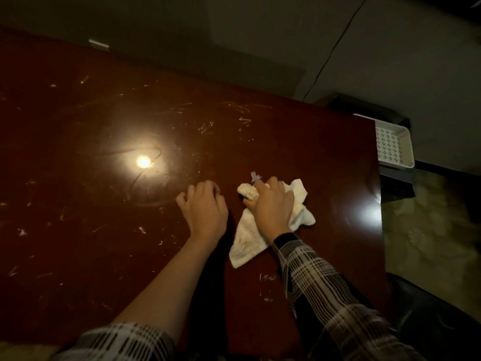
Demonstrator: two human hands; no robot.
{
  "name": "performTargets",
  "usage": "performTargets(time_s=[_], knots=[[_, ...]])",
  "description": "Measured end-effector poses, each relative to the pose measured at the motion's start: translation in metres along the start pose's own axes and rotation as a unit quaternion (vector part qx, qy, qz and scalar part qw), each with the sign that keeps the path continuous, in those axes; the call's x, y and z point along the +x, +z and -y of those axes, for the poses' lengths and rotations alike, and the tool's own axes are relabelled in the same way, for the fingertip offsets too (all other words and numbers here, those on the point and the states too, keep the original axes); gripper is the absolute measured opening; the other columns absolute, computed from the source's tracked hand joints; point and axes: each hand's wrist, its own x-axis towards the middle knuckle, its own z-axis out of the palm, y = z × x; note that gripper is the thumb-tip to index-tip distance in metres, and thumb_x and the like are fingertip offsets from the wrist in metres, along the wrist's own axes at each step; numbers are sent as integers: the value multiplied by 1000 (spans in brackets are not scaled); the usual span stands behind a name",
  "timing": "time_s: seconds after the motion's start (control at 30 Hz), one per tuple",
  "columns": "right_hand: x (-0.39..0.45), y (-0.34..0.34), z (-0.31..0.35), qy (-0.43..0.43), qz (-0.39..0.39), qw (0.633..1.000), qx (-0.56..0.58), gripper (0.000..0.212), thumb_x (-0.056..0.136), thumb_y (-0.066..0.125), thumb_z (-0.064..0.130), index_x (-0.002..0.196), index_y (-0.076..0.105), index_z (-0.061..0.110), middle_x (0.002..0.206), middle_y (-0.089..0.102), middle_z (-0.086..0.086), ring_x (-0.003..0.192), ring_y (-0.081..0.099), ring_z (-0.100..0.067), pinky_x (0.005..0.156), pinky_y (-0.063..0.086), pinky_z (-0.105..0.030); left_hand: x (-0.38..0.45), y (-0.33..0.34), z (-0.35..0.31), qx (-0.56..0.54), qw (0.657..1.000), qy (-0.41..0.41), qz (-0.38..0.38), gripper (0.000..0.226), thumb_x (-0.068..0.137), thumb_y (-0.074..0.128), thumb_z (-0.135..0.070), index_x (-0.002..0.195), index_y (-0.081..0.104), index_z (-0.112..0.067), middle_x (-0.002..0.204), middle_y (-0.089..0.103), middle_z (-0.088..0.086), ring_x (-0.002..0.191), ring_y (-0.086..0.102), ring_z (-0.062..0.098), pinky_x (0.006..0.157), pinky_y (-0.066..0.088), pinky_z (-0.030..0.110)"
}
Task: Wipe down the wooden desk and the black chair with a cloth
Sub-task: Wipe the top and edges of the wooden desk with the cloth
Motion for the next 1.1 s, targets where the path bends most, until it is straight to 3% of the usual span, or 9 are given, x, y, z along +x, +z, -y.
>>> performTargets(time_s=[0.2, 0.33, 0.47, 0.63, 0.77, 0.87, 0.97, 1.1], knots=[[58, -7, 6, 7, -23, 1000, -3, 34, 87, 56, 47, 112, 56, 24, 112, 51, -4, 109, 47, -24, 85, 37, -42, 65, 5, -4, 35, 999, 26, -6, 10, 92, 44, -19, 97, 52, -15, 100, 56, 4, 100, 47, 23, 89, 25, 37], [100, -15, 11, 32, -22, 999, 27, 35, 87, 56, 47, 114, 56, 24, 114, 51, -4, 111, 46, -25, 86, 35, -41, 91, 10, 0, 72, 994, 86, -3, 11, 94, 41, -22, 96, 50, -16, 100, 55, 3, 98, 46, 23, 89, 25, 38], [60, -2, -2, -20, -56, 997, 43, 29, 76, 68, 44, 95, 58, 24, 99, 52, -2, 97, 49, -25, 78, 35, -39, 112, 12, 1, 73, 995, 64, -30, 16, 95, 38, -22, 97, 51, -14, 99, 55, 4, 96, 45, 23, 88, 23, 35], [50, 7, -9, -50, -76, 995, 41, 38, 56, 82, 46, 81, 63, 24, 84, 57, 1, 82, 56, -21, 63, 40, -36, 120, 28, 0, 88, 994, 54, -22, 16, 96, 37, -20, 94, 51, -12, 95, 52, 6, 91, 44, 25, 83, 29, 38], [86, 5, -10, -102, -87, 990, 44, 40, 56, 83, 43, 84, 64, 22, 87, 56, -2, 83, 55, -25, 65, 40, -38, 122, 29, 2, 102, 993, 58, -25, 15, 94, 38, -20, 92, 50, -12, 92, 51, 6, 90, 44, 25, 83, 30, 39], [150, -8, 10, -66, -73, 994, 46, 33, 76, 69, 45, 100, 61, 24, 101, 54, -3, 99, 49, -26, 77, 36, -40, 123, 31, 5, 105, 992, 61, -27, 20, 94, 32, -23, 91, 50, -14, 90, 50, 4, 88, 45, 24, 84, 29, 39], [192, -16, 24, -33, -59, 996, 53, 36, 80, 64, 47, 107, 60, 24, 110, 53, -4, 108, 47, -25, 81, 35, -40, 124, 33, 8, 96, 992, 72, -30, 19, 93, 32, -23, 88, 49, -16, 88, 49, 2, 85, 44, 22, 81, 26, 36], [135, -4, 13, -46, -55, 994, 77, 32, 72, 72, 44, 96, 60, 26, 100, 53, -1, 100, 48, -24, 78, 34, -39, 123, 34, 8, 101, 992, 67, -31, 15, 94, 38, -21, 88, 51, -14, 87, 50, 4, 85, 45, 23, 82, 27, 37]])
